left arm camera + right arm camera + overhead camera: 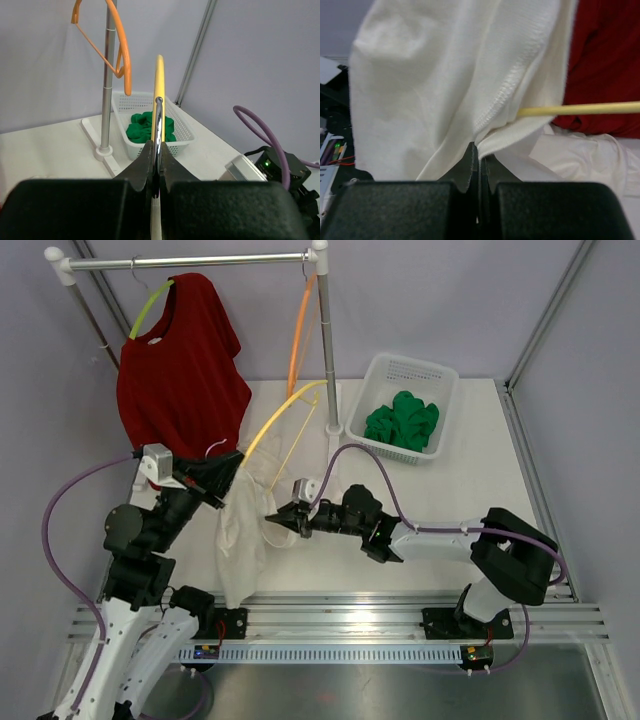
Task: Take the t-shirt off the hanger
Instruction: Remove the tshirt from the hanger
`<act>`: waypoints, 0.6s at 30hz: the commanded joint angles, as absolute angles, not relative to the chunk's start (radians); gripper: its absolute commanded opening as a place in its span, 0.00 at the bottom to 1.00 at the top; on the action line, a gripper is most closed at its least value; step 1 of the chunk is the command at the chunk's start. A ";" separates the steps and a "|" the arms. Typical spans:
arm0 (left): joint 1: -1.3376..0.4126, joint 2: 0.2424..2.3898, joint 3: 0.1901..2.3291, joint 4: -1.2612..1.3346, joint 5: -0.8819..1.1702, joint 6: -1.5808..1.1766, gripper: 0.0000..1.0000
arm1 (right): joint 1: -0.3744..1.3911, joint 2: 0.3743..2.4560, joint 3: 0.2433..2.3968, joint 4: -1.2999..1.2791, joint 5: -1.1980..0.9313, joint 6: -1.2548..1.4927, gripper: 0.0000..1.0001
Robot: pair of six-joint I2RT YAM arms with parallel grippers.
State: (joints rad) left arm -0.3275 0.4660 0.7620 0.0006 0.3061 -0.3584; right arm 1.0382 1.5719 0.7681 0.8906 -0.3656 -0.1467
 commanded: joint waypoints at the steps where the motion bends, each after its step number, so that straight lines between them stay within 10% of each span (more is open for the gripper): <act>1: -0.330 0.485 0.723 0.343 0.260 -0.405 0.00 | 1.092 1.532 0.813 0.871 -0.454 -0.201 0.00; 14: -0.330 0.589 0.626 0.867 0.156 -0.518 0.00 | 1.153 1.528 0.836 0.680 -0.528 -0.282 0.00; 18: -0.330 0.572 0.644 0.792 0.181 -0.519 0.00 | 1.158 1.482 0.839 0.677 -0.373 -0.256 0.24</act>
